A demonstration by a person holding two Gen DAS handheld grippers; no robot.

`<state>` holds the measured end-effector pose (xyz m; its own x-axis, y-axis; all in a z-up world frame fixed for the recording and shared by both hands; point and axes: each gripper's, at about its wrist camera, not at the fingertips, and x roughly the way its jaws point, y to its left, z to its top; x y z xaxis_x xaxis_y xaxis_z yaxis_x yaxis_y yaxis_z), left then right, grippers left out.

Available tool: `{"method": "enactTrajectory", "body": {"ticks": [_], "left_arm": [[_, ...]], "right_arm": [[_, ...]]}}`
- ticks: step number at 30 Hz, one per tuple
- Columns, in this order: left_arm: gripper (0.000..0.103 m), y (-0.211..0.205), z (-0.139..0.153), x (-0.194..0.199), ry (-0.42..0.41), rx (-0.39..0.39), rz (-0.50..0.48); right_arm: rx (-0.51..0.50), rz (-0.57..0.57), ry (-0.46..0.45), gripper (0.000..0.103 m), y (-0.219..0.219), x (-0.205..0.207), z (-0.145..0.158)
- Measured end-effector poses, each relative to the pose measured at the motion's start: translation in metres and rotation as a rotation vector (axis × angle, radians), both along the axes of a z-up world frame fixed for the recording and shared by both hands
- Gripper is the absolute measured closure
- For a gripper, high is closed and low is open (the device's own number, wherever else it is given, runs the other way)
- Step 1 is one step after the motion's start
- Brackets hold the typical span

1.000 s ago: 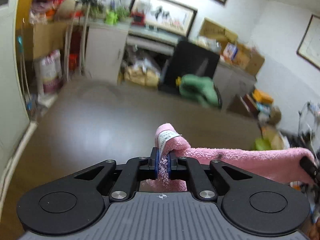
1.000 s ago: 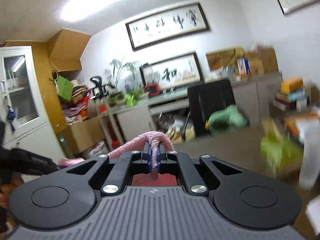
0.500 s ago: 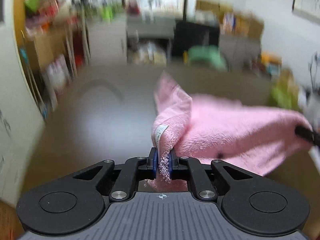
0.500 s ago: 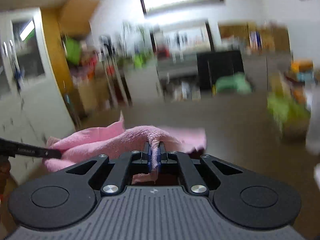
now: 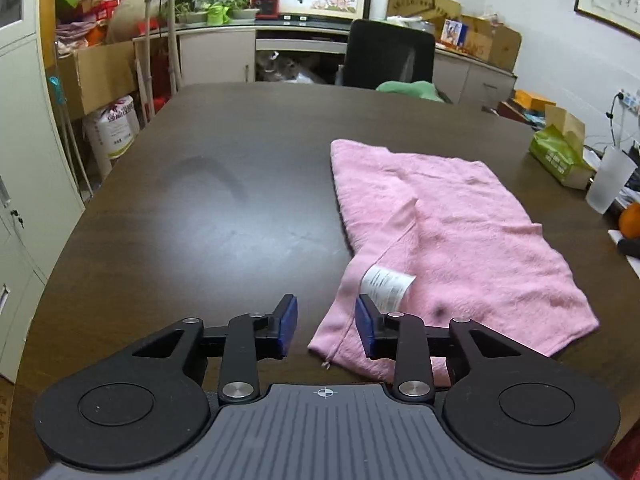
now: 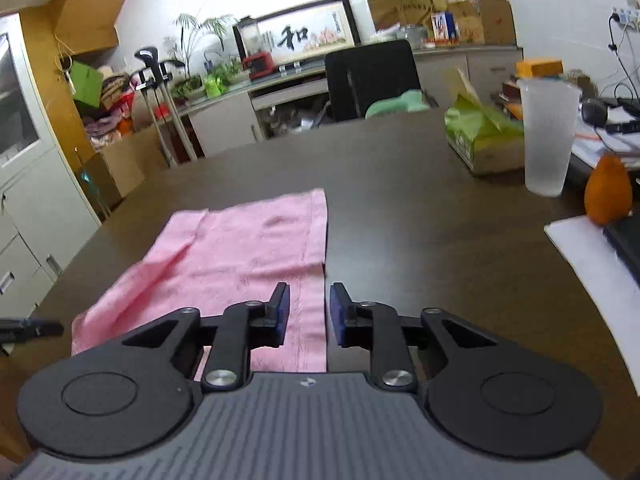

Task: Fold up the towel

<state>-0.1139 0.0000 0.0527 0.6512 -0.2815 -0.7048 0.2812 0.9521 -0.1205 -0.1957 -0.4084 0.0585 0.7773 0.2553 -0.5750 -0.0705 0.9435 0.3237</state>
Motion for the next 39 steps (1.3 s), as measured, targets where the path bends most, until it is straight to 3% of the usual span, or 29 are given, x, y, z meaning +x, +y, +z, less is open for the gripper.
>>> {"method": "enactTrajectory", "body": {"ticks": [3,12,17,22,25,27,39], "left_arm": [[0.066,0.004,-0.004,0.007,-0.019,0.001,-0.003],[0.061,0.035,-0.029,0.025,0.009,-0.018,0.044],[0.043,0.069,-0.033,0.029,-0.016,-0.070,0.092],[0.043,0.090,-0.037,0.032,-0.005,-0.094,0.124],[0.042,0.097,-0.035,0.031,-0.009,-0.100,0.134],[0.038,0.104,-0.032,0.027,-0.021,-0.107,0.146],[0.030,0.104,-0.026,0.022,-0.042,-0.088,0.148]], "right_arm": [[-0.027,0.038,0.002,0.068,0.017,0.017,0.003],[-0.336,0.219,0.137,0.070,0.134,0.136,-0.007],[-0.465,0.296,0.229,0.070,0.181,0.167,-0.031],[-0.411,0.376,0.177,0.065,0.212,0.179,-0.020],[-0.234,0.470,0.103,0.046,0.225,0.192,-0.002],[-0.156,0.501,0.072,0.045,0.231,0.198,0.006],[-0.167,0.441,0.118,0.050,0.212,0.189,0.007]]}}
